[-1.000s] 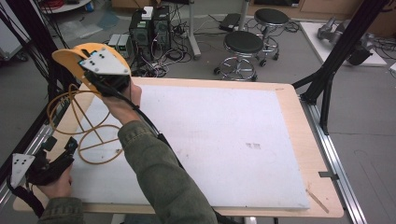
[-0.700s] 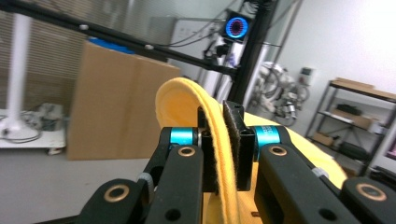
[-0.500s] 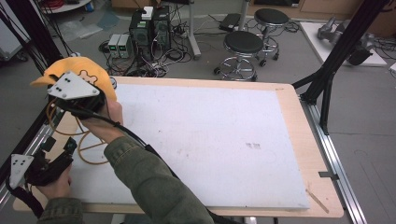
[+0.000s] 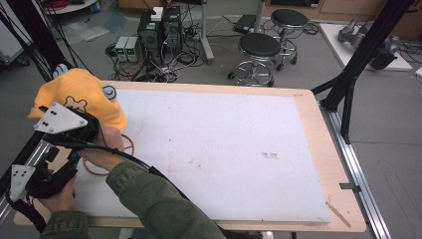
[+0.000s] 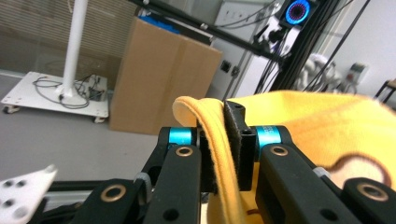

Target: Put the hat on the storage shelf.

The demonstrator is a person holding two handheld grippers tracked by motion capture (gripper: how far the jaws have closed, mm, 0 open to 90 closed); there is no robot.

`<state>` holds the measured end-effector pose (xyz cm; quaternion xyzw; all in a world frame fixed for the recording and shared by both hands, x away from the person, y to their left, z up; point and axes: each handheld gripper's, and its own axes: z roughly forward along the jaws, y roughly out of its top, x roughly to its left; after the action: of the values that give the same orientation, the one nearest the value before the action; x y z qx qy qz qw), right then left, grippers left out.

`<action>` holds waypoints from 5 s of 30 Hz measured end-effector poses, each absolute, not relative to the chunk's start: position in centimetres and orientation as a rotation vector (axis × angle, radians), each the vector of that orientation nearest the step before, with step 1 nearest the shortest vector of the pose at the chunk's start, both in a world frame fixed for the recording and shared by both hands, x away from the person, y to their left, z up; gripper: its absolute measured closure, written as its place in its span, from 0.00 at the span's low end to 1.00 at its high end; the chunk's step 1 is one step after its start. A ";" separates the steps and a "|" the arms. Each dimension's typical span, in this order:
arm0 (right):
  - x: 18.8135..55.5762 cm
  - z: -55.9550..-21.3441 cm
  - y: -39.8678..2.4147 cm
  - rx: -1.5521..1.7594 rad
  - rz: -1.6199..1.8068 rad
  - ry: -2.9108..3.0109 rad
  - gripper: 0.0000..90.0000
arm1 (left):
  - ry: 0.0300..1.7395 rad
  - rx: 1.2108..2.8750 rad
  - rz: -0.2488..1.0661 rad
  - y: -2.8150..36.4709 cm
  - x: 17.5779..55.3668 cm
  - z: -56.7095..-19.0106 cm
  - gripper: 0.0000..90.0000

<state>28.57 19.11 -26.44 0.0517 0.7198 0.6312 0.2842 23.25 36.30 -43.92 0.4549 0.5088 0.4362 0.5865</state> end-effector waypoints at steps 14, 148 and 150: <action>27.4 -29.3 20.1 0.151 1.644 2.009 0.90 | 1.186 1.061 1.023 36.2 23.3 -43.9 0.29; 25.5 -37.5 -26.7 1.236 1.237 1.367 0.12 | 1.172 1.135 1.075 34.9 23.3 -43.7 0.29; 25.3 -37.9 -26.9 1.238 1.222 1.372 0.12 | 1.171 1.134 1.074 34.9 23.3 -43.7 0.29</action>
<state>25.26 -26.92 -37.94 0.5000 0.5539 0.4937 0.4466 23.33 34.92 -43.70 0.4813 0.4968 0.4558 0.5601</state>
